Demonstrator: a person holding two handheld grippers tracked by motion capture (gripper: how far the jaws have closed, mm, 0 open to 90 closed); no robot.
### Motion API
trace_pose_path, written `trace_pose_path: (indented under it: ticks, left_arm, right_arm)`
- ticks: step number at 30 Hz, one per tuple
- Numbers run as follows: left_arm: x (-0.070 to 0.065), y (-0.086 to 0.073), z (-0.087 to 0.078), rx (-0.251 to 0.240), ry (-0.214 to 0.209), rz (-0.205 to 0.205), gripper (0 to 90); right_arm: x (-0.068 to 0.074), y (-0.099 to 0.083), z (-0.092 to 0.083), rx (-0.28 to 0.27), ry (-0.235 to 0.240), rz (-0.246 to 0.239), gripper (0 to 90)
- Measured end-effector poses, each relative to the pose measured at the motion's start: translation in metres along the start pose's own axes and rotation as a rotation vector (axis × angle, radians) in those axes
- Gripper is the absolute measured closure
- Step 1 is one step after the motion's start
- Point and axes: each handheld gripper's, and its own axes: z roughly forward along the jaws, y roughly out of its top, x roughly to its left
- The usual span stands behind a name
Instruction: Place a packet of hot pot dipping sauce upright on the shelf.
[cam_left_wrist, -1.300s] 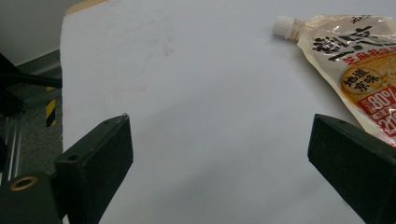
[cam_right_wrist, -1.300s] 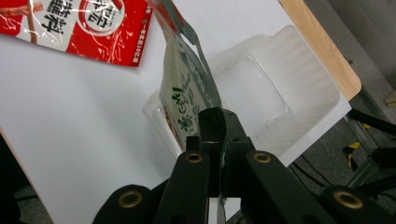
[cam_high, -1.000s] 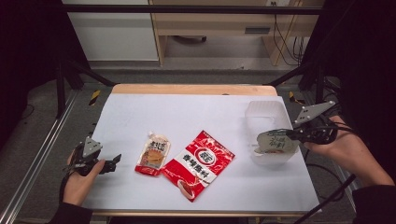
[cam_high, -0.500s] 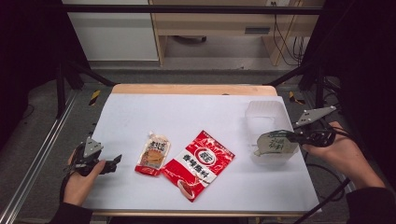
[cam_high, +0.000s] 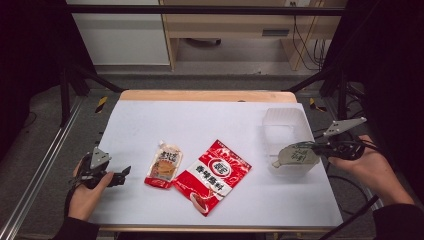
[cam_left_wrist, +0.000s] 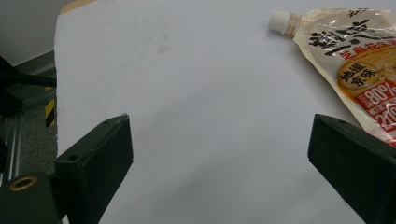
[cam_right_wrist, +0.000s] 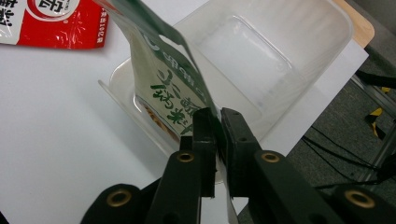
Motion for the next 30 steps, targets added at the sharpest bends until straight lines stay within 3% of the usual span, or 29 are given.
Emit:
trace_pose_path:
  ticks: [3,9,12,16,21,24,30]
  left_arm:
    - [0.000,0.000,0.000,0.001,-0.001,0.002,6.5]
    - [0.000,0.000,0.000,0.005,-0.002,0.008,6.4]
    - [-0.001,0.000,0.000,0.003,-0.001,0.006,6.4]
    - [-0.002,0.000,0.001,0.006,-0.005,0.012,6.4]
    - [-0.003,0.001,0.001,0.008,-0.009,0.015,6.4]
    - [-0.004,0.001,0.001,0.011,-0.017,0.024,6.4]
    - [-0.007,0.002,0.002,0.010,-0.026,0.030,6.4]
  right_arm:
    - [0.001,-0.001,-0.001,-0.003,-0.007,0.000,76.4]
    - [0.008,0.002,-0.006,-0.026,-0.009,-0.009,50.1]
    - [0.019,0.006,-0.009,-0.042,-0.024,-0.038,36.5]
    - [0.036,0.012,-0.012,-0.051,-0.030,-0.075,24.8]
    - [0.055,0.023,-0.014,-0.098,-0.042,-0.084,18.7]
    - [0.066,0.033,-0.015,-0.120,-0.076,-0.076,15.4]
    - [0.094,0.052,-0.015,-0.196,-0.078,-0.078,14.7]
